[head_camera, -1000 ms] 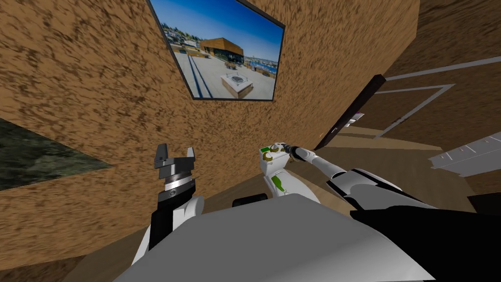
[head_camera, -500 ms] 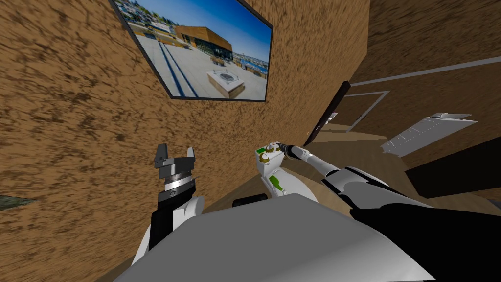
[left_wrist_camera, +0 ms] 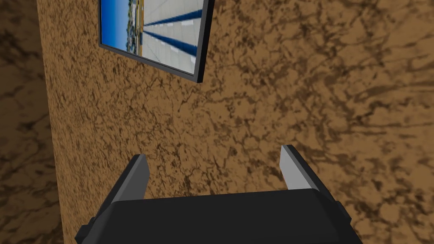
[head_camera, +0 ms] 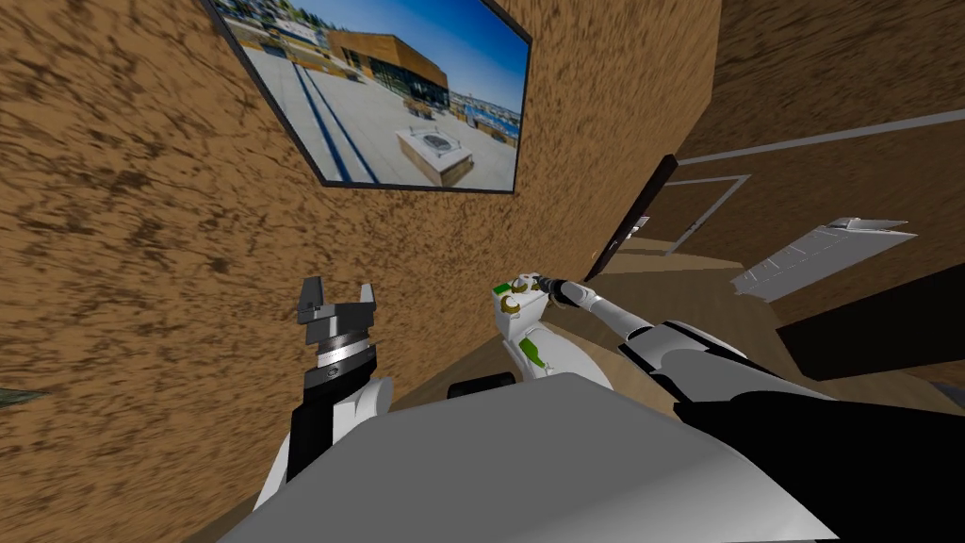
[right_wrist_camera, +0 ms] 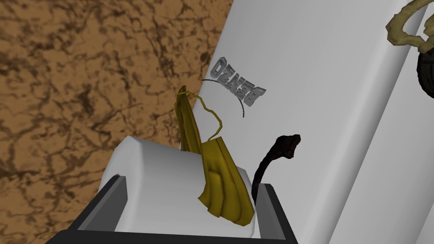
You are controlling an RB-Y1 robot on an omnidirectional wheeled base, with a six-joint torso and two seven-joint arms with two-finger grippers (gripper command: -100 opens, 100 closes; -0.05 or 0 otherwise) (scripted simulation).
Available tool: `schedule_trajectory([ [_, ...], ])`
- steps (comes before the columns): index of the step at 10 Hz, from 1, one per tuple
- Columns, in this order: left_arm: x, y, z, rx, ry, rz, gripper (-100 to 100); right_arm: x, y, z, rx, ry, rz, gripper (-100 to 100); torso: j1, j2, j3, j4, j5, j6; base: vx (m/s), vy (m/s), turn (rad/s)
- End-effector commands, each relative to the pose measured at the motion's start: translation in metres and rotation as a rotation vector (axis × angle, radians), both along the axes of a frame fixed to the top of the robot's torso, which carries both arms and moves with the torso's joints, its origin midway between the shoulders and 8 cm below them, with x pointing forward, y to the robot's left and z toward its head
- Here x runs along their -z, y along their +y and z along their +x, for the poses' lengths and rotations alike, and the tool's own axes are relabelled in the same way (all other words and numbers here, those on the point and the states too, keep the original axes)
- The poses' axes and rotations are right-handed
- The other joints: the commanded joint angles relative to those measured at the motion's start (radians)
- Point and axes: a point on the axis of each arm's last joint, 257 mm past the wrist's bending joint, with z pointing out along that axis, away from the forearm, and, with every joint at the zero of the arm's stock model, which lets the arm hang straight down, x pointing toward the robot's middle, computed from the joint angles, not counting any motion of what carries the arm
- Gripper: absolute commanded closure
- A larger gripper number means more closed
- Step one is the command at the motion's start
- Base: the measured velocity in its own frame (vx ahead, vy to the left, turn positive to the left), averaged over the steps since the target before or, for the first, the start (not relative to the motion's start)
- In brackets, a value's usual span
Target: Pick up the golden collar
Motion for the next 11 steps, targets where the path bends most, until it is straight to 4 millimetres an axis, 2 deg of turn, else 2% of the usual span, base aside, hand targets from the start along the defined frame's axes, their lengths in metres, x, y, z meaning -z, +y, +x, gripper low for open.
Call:
schedule_trajectory([
  [1, 0.0, 0.0, 0.0, 0.0, 0.0, 0.0, 0, 0.0, 0.0, 0.0, 0.0, 0.0, 0.0, 100, 0.0, 0.0, 0.0, 0.0, 0.0, 0.0, 0.0, 0.0, 0.0],
  [2, 0.0, 0.0, 0.0, 0.0, 0.0, 0.0, 0, 0.0, 0.0, 0.0, 0.0, 0.0, 0.0, 0, 0.0, 0.0, 0.0, 0.0, 0.0, 0.0, 0.0, 0.0, 0.0],
  [3, 0.0, 0.0, 0.0, 0.0, 0.0, 0.0, 0, 0.003, -0.026, -0.01, 0.051, 0.006, -0.001, 100, 0.0, 0.0, 0.0, 0.0, 0.0, 0.0, -0.075, -0.034, 0.346],
  [4, 0.0, 0.0, 0.0, 0.0, 0.0, 0.0, 0, 0.003, -0.026, -0.01, 0.051, 0.006, -0.001, 100, -0.002, 0.002, 0.0, -0.001, -0.001, -0.004, -0.125, -0.06, 0.316],
  [5, 0.0, 0.0, 0.0, 0.0, 0.0, 0.0, 0, 0.006, -0.056, -0.02, 0.113, 0.012, 0.002, 100, -0.003, 0.003, 0.001, -0.001, -0.002, -0.004, -0.158, -0.071, 0.389],
  [6, 0.0, 0.0, 0.0, 0.0, 0.0, 0.0, 0, 0.006, -0.056, -0.02, 0.113, 0.012, 0.002, 100, -0.004, 0.006, 0.001, -0.002, -0.003, -0.003, -0.133, -0.054, 0.273],
  [7, 0.0, 0.0, 0.0, 0.0, 0.0, 0.0, 0, 0.008, -0.085, -0.031, 0.174, 0.016, 0.004, 100, -0.004, 0.005, 0.001, -0.003, -0.003, -0.001, -0.119, -0.049, 0.363],
  [8, 0.0, 0.0, 0.0, 0.0, 0.0, 0.0, 0, 0.008, -0.085, -0.031, 0.174, 0.016, 0.004, 100, -0.006, 0.005, 0.0, -0.004, -0.003, -0.001, -0.107, -0.04, 0.23],
  [10, 0.0, 0.0, 0.0, 0.0, 0.0, 0.0, 0, 0.009, -0.143, -0.058, 0.296, 0.021, 0.006, 100, -0.007, 0.003, -0.001, -0.005, -0.005, -0.001, -0.17, -0.024, 0.441],
  [11, 0.0, 0.0, 0.0, 0.0, 0.0, 0.0, 0, 0.008, -0.143, -0.058, 0.295, 0.021, 0.006, 100, -0.006, 0.007, 0.0, -0.007, -0.007, 0.001, -0.15, -0.009, 0.311],
])
